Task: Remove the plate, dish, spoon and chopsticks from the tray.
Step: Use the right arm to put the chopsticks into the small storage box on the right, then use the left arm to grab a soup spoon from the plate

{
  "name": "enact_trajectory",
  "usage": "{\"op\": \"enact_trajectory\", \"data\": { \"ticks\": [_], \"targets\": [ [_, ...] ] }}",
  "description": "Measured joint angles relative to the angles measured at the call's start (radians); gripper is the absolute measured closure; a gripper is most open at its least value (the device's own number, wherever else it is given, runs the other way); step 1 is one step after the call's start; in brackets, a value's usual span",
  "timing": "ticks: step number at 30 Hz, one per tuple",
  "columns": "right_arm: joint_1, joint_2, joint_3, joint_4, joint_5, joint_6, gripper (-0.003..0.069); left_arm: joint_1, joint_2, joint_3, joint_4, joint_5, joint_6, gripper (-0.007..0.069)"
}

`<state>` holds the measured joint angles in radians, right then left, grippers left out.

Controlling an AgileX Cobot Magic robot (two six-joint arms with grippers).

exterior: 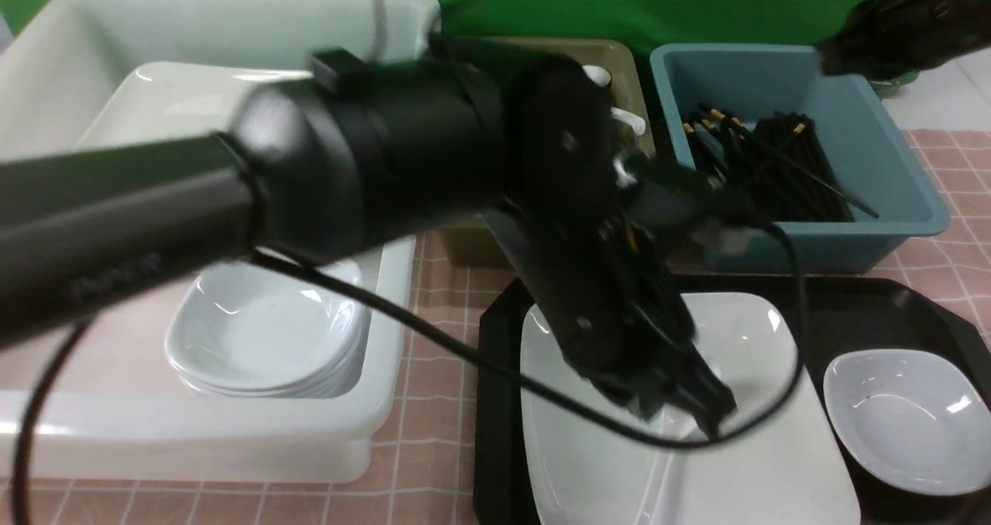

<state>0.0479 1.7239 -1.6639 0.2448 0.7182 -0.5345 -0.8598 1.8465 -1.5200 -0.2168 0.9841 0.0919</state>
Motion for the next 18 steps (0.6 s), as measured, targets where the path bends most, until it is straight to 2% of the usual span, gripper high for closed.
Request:
{"op": "enact_trajectory", "data": {
  "ticks": [4,5,6,7,8,12,14,18],
  "targets": [
    [-0.005,-0.136,0.001,-0.024,0.290,0.035,0.0629,-0.043,0.061,0.000,0.065,-0.002,-0.083,0.0546],
    [-0.005,-0.142,0.003,-0.026,0.302,0.038,0.0629,-0.045,0.067,0.000,0.066,-0.002,-0.086,0.0540],
    [-0.005,-0.195,0.031,-0.031,0.380,0.052,0.0629,-0.050,0.093,0.000,0.081,-0.009,-0.104,0.0482],
    [-0.005,-0.200,0.031,-0.031,0.380,0.054,0.0629,-0.049,0.096,0.000,0.084,-0.010,-0.106,0.0473],
    [-0.005,-0.248,0.082,-0.033,0.410,0.056,0.0629,-0.050,0.123,0.000,0.087,-0.031,-0.116,0.0392],
    [-0.006,-0.367,0.228,-0.039,0.410,0.049,0.0629,-0.050,0.173,0.000,0.088,-0.101,-0.122,0.0236],
    [-0.006,-0.429,0.303,-0.039,0.408,0.048,0.0629,-0.050,0.200,0.000,0.092,-0.125,-0.133,0.0183],
    [-0.006,-0.515,0.388,-0.040,0.401,0.046,0.0629,-0.051,0.236,0.000,0.106,-0.160,-0.151,0.0170]
  ]
}}
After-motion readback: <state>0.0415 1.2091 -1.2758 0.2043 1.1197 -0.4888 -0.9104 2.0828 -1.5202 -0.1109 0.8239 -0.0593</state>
